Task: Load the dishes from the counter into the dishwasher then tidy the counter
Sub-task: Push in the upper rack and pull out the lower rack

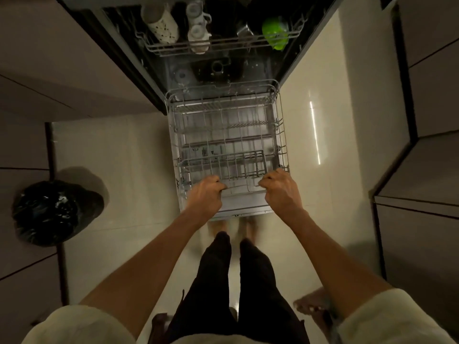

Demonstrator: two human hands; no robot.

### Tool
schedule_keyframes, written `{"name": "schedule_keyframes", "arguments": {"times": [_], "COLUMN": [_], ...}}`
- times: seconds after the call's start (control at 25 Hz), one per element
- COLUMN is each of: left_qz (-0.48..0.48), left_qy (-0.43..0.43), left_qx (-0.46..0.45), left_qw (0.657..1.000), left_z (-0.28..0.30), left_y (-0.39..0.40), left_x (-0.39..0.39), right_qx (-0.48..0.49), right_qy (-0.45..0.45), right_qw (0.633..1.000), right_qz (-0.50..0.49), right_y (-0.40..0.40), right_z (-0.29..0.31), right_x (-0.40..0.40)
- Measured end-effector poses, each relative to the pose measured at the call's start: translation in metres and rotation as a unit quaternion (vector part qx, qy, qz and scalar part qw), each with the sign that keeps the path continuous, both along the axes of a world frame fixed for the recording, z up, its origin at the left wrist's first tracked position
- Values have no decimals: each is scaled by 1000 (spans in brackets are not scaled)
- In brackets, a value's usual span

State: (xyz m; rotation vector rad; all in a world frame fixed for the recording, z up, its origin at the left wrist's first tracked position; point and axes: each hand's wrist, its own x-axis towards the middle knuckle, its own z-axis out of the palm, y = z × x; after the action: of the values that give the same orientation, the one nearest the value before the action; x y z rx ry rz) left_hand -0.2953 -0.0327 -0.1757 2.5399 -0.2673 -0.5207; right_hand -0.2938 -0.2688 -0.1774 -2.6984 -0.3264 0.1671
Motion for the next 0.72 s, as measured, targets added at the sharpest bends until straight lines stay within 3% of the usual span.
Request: {"name": "schedule_keyframes", "arguments": {"times": [0.48,0.72], "left_qz": [54,46], "left_qy": [33,63], "left_qx": [22,46], "left_qw": [998,996], "left_z": [-154,-226], "left_y": [-43,-61], "left_x": [39,54], "right_qx": [11,-31], "right_qy": [50,82], "right_qw": [998,995], "right_qz": [36,46], "right_y": [-41,-59], "right_z": [-171,-239], "right_x": [53,60]}}
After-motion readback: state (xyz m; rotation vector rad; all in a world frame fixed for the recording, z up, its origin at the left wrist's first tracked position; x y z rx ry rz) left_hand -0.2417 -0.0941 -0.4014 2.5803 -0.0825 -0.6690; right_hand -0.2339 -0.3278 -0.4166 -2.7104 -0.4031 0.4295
